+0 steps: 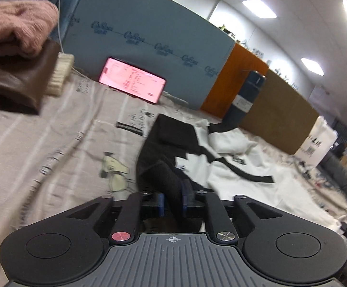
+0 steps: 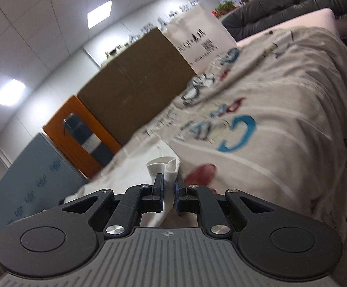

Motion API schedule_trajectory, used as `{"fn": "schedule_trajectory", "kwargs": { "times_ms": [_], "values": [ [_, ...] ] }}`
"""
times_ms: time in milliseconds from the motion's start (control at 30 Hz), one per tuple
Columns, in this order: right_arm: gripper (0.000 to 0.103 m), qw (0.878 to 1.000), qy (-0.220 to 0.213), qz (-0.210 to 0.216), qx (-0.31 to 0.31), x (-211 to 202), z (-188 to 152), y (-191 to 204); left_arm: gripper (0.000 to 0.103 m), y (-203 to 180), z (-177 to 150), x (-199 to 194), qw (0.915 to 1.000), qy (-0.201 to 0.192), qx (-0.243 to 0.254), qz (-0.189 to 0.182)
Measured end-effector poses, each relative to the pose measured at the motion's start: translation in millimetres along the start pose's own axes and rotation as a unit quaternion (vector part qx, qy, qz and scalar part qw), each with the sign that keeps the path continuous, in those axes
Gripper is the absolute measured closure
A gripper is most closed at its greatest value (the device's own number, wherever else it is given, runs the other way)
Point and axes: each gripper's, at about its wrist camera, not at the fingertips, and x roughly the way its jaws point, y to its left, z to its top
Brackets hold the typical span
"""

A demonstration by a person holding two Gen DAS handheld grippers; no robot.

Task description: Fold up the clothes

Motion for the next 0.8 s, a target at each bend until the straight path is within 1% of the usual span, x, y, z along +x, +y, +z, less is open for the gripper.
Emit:
{"fn": "schedule_trajectory", "kwargs": {
  "times_ms": [33,67,100,133,167,200,233,267,300,333,367,400,433,467,500,533,600,667,800],
  "values": [
    [0.090,1.000,-0.003,-0.008,-0.005,-1,2,-3,0.054,3,4,-6,0.9997,-0.019,0.005,0.013],
    [0.079,1.000,-0.005,-0.015,-0.010,-2,3,-5,0.044,6,8,-13,0.9989,-0.038,0.009,0.027],
    [0.073,1.000,-0.008,-0.023,-0.014,-4,5,-8,0.035,7,14,-18,0.9973,-0.059,0.019,0.039],
    [0.064,0.999,-0.011,-0.030,-0.019,-5,6,-10,0.035,7,22,-22,0.9950,-0.081,0.032,0.050],
    [0.059,0.999,-0.015,-0.037,-0.026,-6,9,-12,0.035,6,32,-22,0.9929,-0.097,0.046,0.053],
    [0.058,0.998,-0.023,-0.038,-0.038,-3,16,-10,0.035,2,42,-18,0.9915,-0.106,0.065,0.039],
    [0.057,0.998,-0.026,-0.037,-0.046,2,22,-6,0.035,-4,52,-12,0.9897,-0.113,0.086,0.018],
    [0.052,0.998,-0.027,-0.029,-0.049,7,28,-3,0.035,-9,62,-5,0.9869,-0.121,0.108,-0.004],
    [0.051,0.998,-0.024,-0.017,-0.049,15,33,2,0.035,-17,71,5,0.9825,-0.122,0.138,-0.026],
    [0.050,0.999,-0.017,-0.001,-0.052,23,38,9,0.035,-28,79,18,0.9761,-0.119,0.176,-0.047],
    [0.049,0.998,-0.007,0.017,-0.061,34,42,19,0.035,-38,86,33,0.9684,-0.107,0.215,-0.069],
    [0.048,0.997,0.002,0.036,-0.072,44,46,29,0.035,-48,92,52,0.9610,-0.085,0.248,-0.088],
    [0.043,0.995,0.009,0.057,-0.085,55,49,42,0.035,-56,98,74,0.9570,-0.059,0.266,-0.099],
    [0.035,0.992,0.017,0.078,-0.098,66,51,54,0.035,-62,103,96,0.9570,-0.033,0.269,-0.103],
    [0.031,0.990,0.024,0.092,-0.109,78,53,67,0.036,-66,106,117,0.9571,-0.008,0.269,-0.108],
    [0.029,0.987,0.033,0.105,-0.118,90,55,80,0.036,-71,106,135,0.9548,0.007,0.274,-0.115],
    [0.029,0.985,0.054,0.112,-0.123,117,57,99,0.037,-79,104,163,0.9474,0.023,0.292,-0.128],
    [0.029,0.984,0.069,0.106,-0.128,140,58,110,0.037,-86,100,184,0.9398,0.036,0.306,-0.148],
    [0.029,0.982,0.093,0.093,-0.133,169,61,117,0.037,-84,92,215,0.9396,0.067,0.286,-0.176]
  ]
}}
